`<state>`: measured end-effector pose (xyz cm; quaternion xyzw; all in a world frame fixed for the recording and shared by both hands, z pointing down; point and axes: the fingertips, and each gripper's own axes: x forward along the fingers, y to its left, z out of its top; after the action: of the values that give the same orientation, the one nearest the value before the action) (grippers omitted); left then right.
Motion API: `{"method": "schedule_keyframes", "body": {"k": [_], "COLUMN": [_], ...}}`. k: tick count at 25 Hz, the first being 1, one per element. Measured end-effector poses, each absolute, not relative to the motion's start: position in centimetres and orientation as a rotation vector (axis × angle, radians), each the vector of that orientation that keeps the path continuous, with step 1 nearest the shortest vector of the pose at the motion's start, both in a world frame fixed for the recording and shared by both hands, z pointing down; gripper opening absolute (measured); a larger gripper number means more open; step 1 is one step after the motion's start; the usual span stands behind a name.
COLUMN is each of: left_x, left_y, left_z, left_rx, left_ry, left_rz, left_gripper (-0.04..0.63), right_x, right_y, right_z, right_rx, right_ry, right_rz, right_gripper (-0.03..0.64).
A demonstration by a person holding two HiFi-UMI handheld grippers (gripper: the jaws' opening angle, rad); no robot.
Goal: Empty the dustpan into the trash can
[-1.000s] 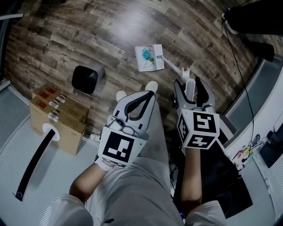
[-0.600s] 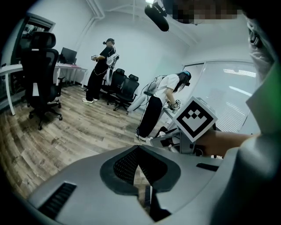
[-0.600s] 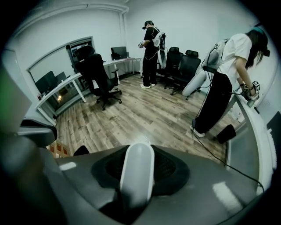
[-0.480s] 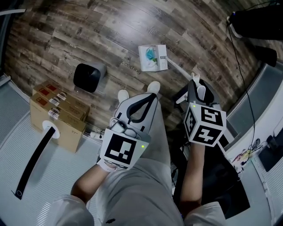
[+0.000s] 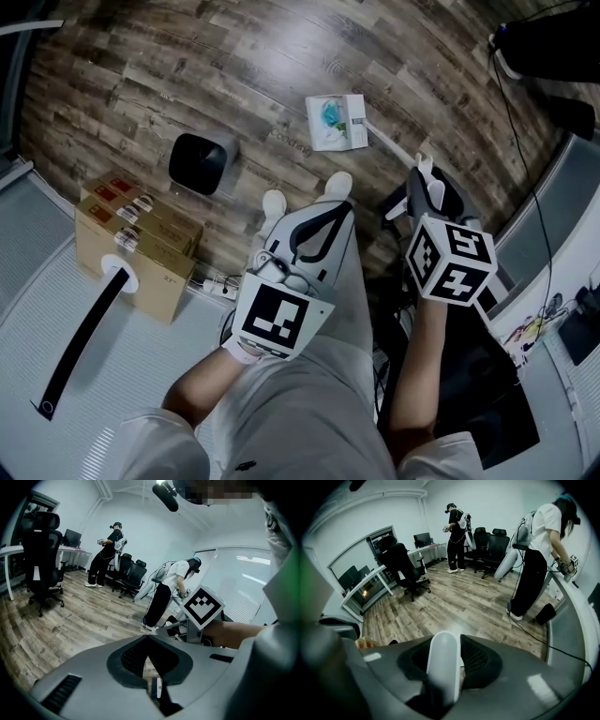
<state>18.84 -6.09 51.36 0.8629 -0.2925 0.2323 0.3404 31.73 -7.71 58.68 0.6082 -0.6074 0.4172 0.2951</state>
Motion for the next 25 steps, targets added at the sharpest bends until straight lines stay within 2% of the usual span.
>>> {"method": "schedule_keyframes", "body": {"k": [10,25], "left_x": [16.7,14.5], "left_y": [-5.0,-3.8], "left_z": [50.9,49.4], "left_rx": [2.263,2.274], "left_ry": [-0.788,-0.810], "left_rz": [0.592,0.591], "left_gripper": [0.006,0.006], "right_x": [30.6,30.1], "right_y": [-7.1,-4.4], "right_z": [58.8,57.1], "right_rx": [1.622,1.673], "right_ry": [-1.545,-1.525], "right_rz": [1.007,0.970], "right_gripper": [0.118,0.115]}}
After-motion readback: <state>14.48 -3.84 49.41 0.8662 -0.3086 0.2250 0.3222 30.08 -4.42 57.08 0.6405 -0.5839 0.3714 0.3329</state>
